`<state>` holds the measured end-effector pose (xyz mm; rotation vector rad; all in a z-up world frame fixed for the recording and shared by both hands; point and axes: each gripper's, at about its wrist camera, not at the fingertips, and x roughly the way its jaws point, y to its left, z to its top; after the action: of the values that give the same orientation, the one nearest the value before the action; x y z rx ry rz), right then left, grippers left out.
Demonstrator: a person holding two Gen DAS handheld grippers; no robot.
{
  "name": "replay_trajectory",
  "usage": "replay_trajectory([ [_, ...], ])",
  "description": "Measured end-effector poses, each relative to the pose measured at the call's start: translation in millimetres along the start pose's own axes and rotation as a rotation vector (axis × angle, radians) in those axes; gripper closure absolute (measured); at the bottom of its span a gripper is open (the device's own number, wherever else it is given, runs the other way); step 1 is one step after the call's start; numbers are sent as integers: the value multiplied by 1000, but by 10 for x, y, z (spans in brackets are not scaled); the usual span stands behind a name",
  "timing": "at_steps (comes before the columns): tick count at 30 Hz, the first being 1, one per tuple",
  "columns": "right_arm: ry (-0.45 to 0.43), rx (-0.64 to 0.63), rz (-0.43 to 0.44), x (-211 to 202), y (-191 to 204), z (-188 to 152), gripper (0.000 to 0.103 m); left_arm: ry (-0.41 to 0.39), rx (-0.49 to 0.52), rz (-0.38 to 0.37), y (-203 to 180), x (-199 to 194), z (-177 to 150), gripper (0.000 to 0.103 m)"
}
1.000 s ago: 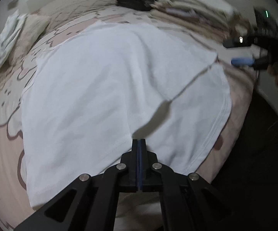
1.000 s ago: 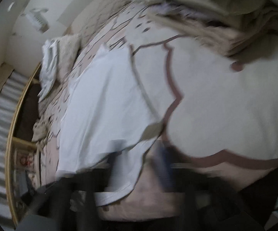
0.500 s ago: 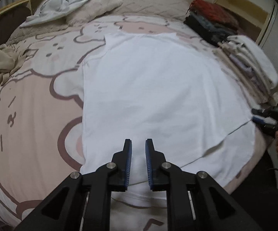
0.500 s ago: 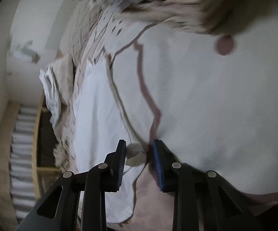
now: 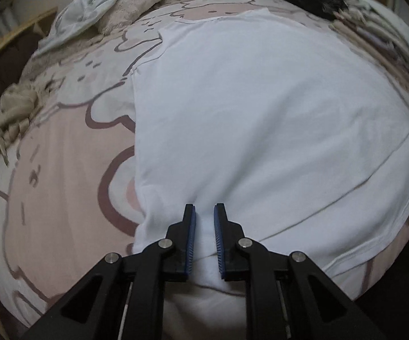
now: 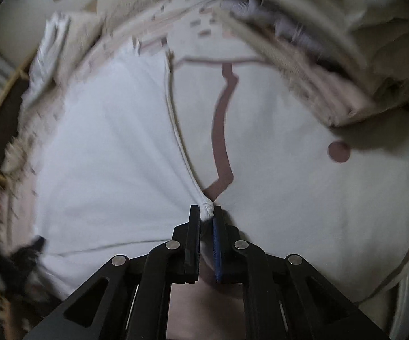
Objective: Fold clothes
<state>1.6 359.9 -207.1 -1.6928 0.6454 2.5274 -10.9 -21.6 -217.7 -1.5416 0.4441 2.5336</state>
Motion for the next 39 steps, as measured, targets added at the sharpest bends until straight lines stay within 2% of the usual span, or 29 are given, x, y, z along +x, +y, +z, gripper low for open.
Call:
replay_trajectory([
  [1, -11, -4, -1, 11, -1, -12, 95, -2, 23, 16, -15, -4, -11, 88],
  [2, -25, 4, 10, -13, -10, -13, 89, -8, 12, 5, 3, -44, 5, 88],
  [4, -46, 21, 39, -98, -28, -20, 64, -20, -10, -16, 38, -123, 36, 89],
  [5, -62, 25, 39, -166, -27, -19, 41, -26, -21, -27, 55, -163, 52, 89],
  [6, -84, 20, 18, -255, -13, -10, 32, -32, -32, -38, 73, -203, 68, 89],
  [9, -136, 4, -29, -500, 17, 46, 35, -94, -59, -105, 112, -429, 209, 88],
  [10, -146, -3, -39, -573, 23, 77, 43, -111, -58, -132, 108, -493, 302, 87],
  [11, -152, -7, -42, -627, 35, 115, 67, -128, -58, -159, 104, -557, 395, 87],
  [12, -151, -9, -37, -655, 56, 164, 76, -142, -58, -184, 112, -597, 498, 87],
  [14, -159, -47, -4, -693, 192, 300, 80, -158, -67, -219, 177, -609, 738, 87],
  [18, -172, -204, 51, -711, 677, 680, 80, -150, -118, -293, 412, -479, 1225, 87],
  [21, -152, -262, 99, -668, 986, 1168, 80, -153, -144, -312, 521, -322, 1514, 87],
  [23, -134, -276, 118, -586, 1154, 1526, 80, -135, -144, -337, 465, -169, 1592, 87],
  [25, -101, -260, 114, -405, 1268, 1884, 80, -98, -146, -377, 387, -15, 1592, 87],
  [32, 107, -55, 200, 714, 1381, 2968, 79, 28, -140, -472, 93, 447, 1298, 87],
  [34, 152, -14, 204, 1013, 1433, 3149, 79, 53, -139, -482, 46, 546, 1199, 87],
  [37, 213, 29, 205, 1399, 1502, 3322, 79, 32, -161, -503, 72, 578, 1123, 87],
  [39, 259, -2, 148, 1658, 1604, 3373, 79, 35, -194, -532, 123, 599, 1106, 87],
])
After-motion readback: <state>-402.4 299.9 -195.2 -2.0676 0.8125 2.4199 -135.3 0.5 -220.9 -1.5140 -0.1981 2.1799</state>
